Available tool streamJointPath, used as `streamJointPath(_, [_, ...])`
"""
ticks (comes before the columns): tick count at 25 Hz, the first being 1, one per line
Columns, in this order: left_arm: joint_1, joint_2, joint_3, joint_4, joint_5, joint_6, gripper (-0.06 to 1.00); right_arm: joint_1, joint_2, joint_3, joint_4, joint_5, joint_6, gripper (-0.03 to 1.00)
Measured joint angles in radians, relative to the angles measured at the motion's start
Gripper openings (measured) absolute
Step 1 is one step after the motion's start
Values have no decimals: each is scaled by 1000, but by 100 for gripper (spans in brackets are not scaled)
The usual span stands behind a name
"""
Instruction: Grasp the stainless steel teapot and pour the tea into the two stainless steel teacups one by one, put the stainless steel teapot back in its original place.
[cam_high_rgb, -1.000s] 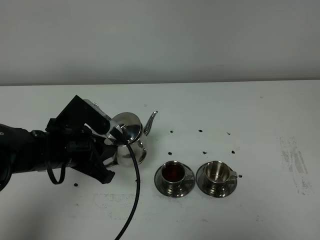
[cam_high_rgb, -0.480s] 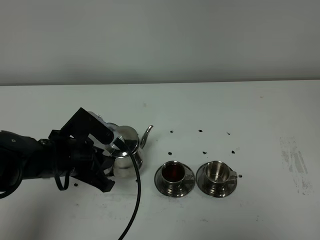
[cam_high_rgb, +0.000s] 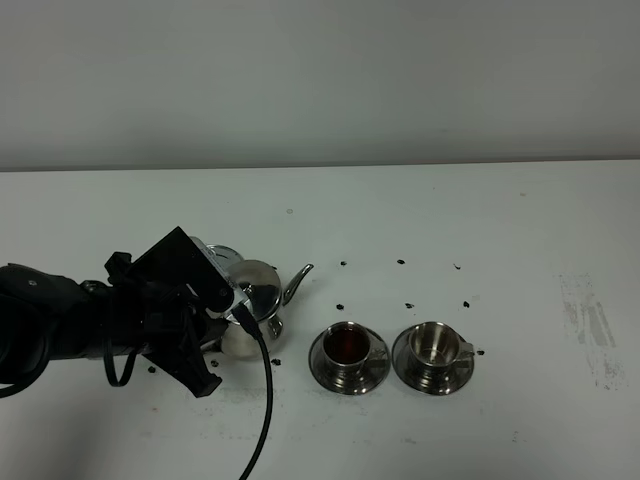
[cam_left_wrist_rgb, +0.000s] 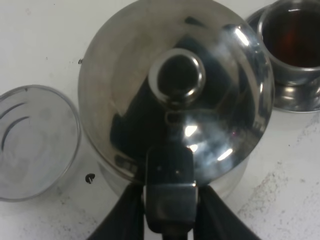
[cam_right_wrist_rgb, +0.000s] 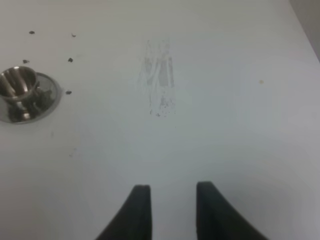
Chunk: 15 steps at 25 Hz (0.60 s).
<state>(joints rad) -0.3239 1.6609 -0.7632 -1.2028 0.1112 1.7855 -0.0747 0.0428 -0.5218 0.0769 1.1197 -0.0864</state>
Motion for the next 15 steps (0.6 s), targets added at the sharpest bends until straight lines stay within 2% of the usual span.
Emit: streamJointPath(15, [-1, -4, 37, 0, -16, 0, 22, 0, 0, 0, 0, 0, 0, 23])
